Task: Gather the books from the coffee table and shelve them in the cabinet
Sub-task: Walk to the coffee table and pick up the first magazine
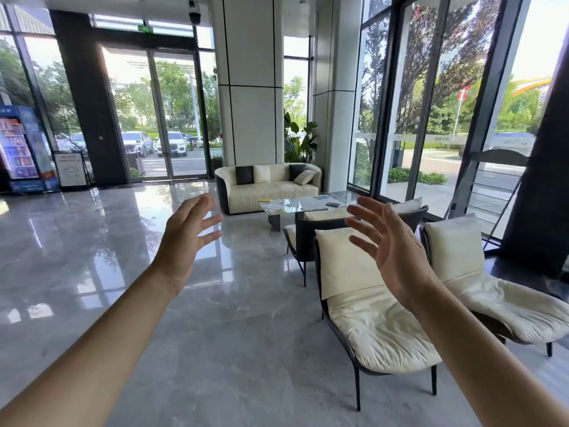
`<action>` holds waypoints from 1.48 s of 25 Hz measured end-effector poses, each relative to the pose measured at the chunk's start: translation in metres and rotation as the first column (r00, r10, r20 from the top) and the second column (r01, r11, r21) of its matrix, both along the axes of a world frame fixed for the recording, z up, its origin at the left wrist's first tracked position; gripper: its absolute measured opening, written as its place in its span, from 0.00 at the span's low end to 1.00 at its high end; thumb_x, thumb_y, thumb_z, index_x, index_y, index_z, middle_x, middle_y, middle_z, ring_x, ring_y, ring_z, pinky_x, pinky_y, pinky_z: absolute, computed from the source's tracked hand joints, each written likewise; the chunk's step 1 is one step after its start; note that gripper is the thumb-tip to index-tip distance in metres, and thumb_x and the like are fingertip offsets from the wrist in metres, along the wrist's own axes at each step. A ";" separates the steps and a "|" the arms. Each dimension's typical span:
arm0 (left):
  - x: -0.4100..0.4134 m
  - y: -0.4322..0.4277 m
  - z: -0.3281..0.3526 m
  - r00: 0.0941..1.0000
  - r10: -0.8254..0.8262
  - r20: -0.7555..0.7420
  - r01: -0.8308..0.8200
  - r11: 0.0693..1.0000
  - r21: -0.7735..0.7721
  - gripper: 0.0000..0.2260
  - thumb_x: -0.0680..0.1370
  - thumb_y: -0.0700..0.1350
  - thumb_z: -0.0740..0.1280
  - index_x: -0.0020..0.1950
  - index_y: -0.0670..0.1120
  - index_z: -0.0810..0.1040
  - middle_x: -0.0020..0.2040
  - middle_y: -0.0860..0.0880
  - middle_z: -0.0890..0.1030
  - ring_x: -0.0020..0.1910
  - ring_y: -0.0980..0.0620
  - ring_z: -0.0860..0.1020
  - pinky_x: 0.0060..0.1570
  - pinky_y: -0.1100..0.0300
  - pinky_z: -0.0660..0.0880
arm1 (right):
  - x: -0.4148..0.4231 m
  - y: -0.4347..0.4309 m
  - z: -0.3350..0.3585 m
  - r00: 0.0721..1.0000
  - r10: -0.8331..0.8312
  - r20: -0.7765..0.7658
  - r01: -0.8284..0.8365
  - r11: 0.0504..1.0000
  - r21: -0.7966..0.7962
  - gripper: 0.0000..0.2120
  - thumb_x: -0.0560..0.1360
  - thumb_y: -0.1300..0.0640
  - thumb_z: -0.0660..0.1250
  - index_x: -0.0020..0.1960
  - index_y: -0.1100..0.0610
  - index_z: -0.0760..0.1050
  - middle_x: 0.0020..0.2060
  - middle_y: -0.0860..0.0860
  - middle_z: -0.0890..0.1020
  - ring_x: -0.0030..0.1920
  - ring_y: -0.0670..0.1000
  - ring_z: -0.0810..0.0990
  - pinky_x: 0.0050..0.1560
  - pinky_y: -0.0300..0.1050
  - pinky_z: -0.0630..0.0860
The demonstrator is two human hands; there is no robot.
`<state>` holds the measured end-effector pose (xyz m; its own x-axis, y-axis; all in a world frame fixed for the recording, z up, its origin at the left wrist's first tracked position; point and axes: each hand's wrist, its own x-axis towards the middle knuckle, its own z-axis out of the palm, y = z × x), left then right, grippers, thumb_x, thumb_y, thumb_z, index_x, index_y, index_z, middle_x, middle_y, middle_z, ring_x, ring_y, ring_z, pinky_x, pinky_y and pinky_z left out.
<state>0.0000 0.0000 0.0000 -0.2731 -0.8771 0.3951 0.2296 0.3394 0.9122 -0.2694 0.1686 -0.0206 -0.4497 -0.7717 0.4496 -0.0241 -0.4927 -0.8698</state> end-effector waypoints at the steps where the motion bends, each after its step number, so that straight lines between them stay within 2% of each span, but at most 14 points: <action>1: -0.006 -0.014 -0.002 1.000 -0.003 0.002 0.003 1.000 0.000 0.20 0.84 0.50 0.59 0.73 0.43 0.70 0.70 0.43 0.76 0.66 0.43 0.77 0.66 0.43 0.74 | -0.001 -0.014 0.000 1.000 -0.007 -0.004 0.007 1.000 0.019 0.22 0.84 0.45 0.51 0.68 0.51 0.75 0.65 0.51 0.82 0.67 0.52 0.80 0.71 0.60 0.71; 3: -0.021 -0.055 -0.006 1.000 -0.023 0.014 0.023 1.000 -0.019 0.20 0.83 0.51 0.61 0.73 0.43 0.71 0.69 0.43 0.76 0.66 0.43 0.77 0.66 0.43 0.74 | -0.013 -0.054 -0.002 1.000 -0.008 -0.022 0.009 0.998 0.057 0.22 0.82 0.44 0.54 0.68 0.51 0.76 0.65 0.51 0.82 0.66 0.53 0.80 0.70 0.62 0.71; 6: -0.044 -0.125 -0.005 0.997 -0.023 0.068 0.028 0.997 -0.071 0.25 0.76 0.53 0.65 0.71 0.45 0.71 0.67 0.46 0.78 0.65 0.45 0.78 0.64 0.45 0.75 | -0.031 -0.126 0.004 1.000 0.008 -0.015 -0.007 0.997 0.079 0.22 0.77 0.43 0.59 0.67 0.49 0.76 0.65 0.50 0.83 0.66 0.53 0.80 0.69 0.63 0.73; 9: -0.060 -0.199 -0.001 0.997 -0.038 0.063 0.042 0.997 -0.065 0.22 0.74 0.54 0.64 0.66 0.49 0.74 0.65 0.47 0.79 0.64 0.45 0.79 0.64 0.44 0.75 | -0.053 -0.198 0.013 1.000 -0.013 -0.020 0.014 0.998 0.067 0.25 0.76 0.41 0.59 0.68 0.50 0.76 0.64 0.51 0.83 0.65 0.53 0.81 0.69 0.61 0.73; 11: -0.072 -0.253 0.003 0.998 -0.043 0.037 0.045 0.998 -0.038 0.21 0.74 0.55 0.64 0.64 0.49 0.75 0.66 0.45 0.79 0.65 0.43 0.78 0.65 0.42 0.74 | -0.067 -0.249 0.014 1.000 -0.030 0.002 0.029 0.998 0.059 0.26 0.75 0.40 0.59 0.68 0.51 0.75 0.65 0.51 0.82 0.66 0.53 0.80 0.70 0.60 0.73; 14: -0.095 -0.327 -0.001 0.999 -0.033 0.002 0.033 0.999 -0.002 0.25 0.77 0.55 0.64 0.70 0.43 0.72 0.67 0.44 0.79 0.65 0.42 0.78 0.65 0.42 0.74 | -0.090 -0.321 0.009 0.999 -0.044 0.018 0.043 0.998 0.055 0.28 0.76 0.40 0.58 0.70 0.53 0.74 0.65 0.51 0.82 0.65 0.52 0.81 0.69 0.59 0.73; 16: -0.110 -0.368 -0.010 0.999 -0.045 0.009 0.045 0.999 0.001 0.22 0.81 0.52 0.63 0.72 0.43 0.71 0.67 0.43 0.78 0.65 0.42 0.78 0.65 0.42 0.75 | -0.105 -0.364 0.002 0.999 -0.044 0.020 0.043 0.998 0.049 0.28 0.76 0.40 0.58 0.71 0.53 0.74 0.65 0.51 0.82 0.65 0.52 0.81 0.69 0.59 0.73; 20: -0.151 -0.482 -0.034 0.999 -0.035 0.016 0.034 0.999 0.020 0.22 0.78 0.54 0.63 0.69 0.44 0.73 0.65 0.44 0.80 0.64 0.42 0.79 0.61 0.45 0.77 | -0.148 -0.478 -0.016 0.999 -0.031 0.037 0.030 0.999 0.042 0.27 0.77 0.41 0.58 0.70 0.53 0.74 0.65 0.51 0.82 0.66 0.53 0.81 0.68 0.57 0.74; 23: -0.197 -0.570 -0.046 1.000 -0.025 0.018 0.025 0.999 0.029 0.21 0.80 0.52 0.63 0.69 0.43 0.73 0.65 0.44 0.80 0.64 0.42 0.79 0.63 0.42 0.76 | -0.186 -0.565 -0.029 0.999 -0.004 0.035 0.003 1.000 0.017 0.24 0.80 0.42 0.55 0.70 0.52 0.74 0.66 0.51 0.82 0.67 0.53 0.80 0.66 0.55 0.75; 26: -0.251 -0.658 -0.041 1.000 -0.021 0.021 0.020 0.999 0.040 0.18 0.83 0.49 0.61 0.70 0.42 0.72 0.66 0.43 0.79 0.64 0.42 0.79 0.65 0.40 0.74 | -0.232 -0.654 -0.024 0.999 -0.029 0.042 0.029 1.000 0.005 0.23 0.82 0.44 0.53 0.71 0.53 0.73 0.67 0.52 0.81 0.67 0.54 0.79 0.67 0.55 0.74; 30: -0.303 -0.770 -0.023 0.999 -0.027 0.030 0.025 0.999 0.041 0.16 0.83 0.49 0.60 0.68 0.44 0.73 0.66 0.41 0.79 0.64 0.42 0.79 0.64 0.42 0.75 | -0.284 -0.770 -0.011 0.998 -0.015 0.053 0.013 0.999 0.033 0.23 0.83 0.44 0.54 0.72 0.53 0.73 0.67 0.52 0.81 0.66 0.52 0.80 0.66 0.54 0.75; 37: -0.363 -0.971 -0.037 1.000 -0.021 0.008 0.020 0.998 0.063 0.18 0.83 0.50 0.61 0.70 0.42 0.73 0.65 0.43 0.80 0.63 0.43 0.80 0.63 0.42 0.76 | -0.359 -0.964 -0.018 0.997 -0.049 0.055 0.046 0.998 0.052 0.23 0.84 0.46 0.52 0.72 0.54 0.72 0.66 0.51 0.82 0.66 0.51 0.80 0.65 0.53 0.75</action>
